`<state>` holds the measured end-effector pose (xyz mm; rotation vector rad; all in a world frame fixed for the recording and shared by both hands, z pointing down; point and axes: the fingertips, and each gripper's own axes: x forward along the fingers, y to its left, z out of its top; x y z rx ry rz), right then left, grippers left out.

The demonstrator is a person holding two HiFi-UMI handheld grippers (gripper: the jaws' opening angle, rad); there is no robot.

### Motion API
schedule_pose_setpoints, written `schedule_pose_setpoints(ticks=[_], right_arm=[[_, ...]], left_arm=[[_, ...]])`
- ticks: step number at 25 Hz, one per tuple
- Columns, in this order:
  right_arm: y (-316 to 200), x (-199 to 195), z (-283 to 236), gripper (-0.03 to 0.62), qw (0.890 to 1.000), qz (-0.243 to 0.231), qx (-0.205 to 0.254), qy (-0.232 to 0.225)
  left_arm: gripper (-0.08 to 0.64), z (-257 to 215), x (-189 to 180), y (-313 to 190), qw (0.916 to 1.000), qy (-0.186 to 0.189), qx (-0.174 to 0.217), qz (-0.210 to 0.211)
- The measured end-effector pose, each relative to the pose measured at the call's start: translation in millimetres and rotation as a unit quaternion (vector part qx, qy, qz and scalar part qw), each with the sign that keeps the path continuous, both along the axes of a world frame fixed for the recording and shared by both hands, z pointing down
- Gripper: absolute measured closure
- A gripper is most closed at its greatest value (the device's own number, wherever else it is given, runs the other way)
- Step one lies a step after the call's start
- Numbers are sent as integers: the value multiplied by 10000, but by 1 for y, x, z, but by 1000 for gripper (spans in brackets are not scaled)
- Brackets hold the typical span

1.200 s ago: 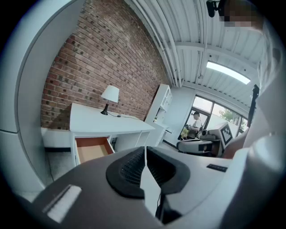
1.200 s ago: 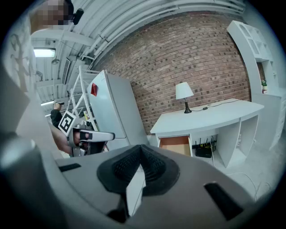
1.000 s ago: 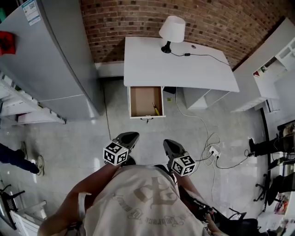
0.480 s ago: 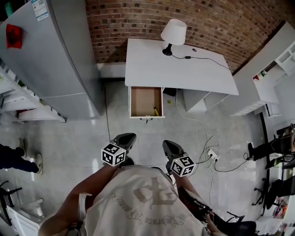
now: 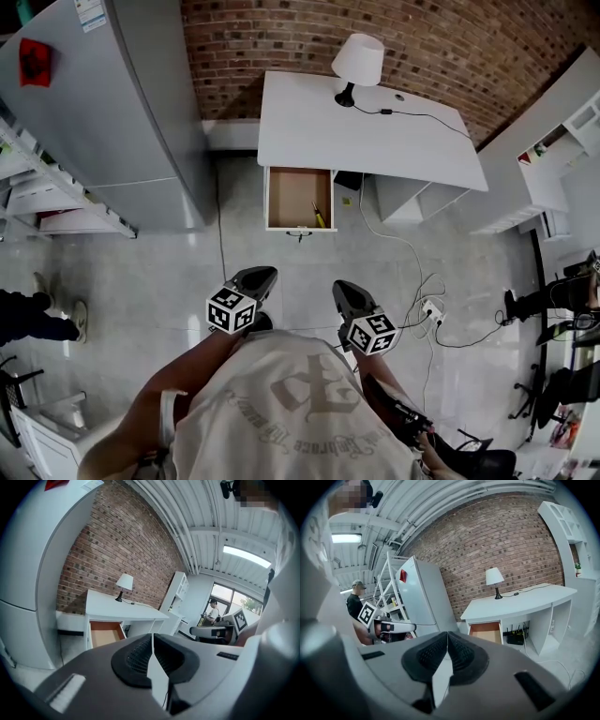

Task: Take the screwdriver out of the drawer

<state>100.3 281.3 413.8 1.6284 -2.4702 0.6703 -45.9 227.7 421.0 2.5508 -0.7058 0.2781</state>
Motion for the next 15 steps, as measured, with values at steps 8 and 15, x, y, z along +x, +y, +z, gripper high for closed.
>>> schedule_pose_setpoints(ticks=[8,15], right_arm=[[-4,-2,0,586,10000,-54,-35,36],[-7,-1,3,586,9999,-43,-133,46]], left_arm=[[543,0,-2,0,10000,49,6,-50],[543,0,4,-6,10000,42,-19,22]])
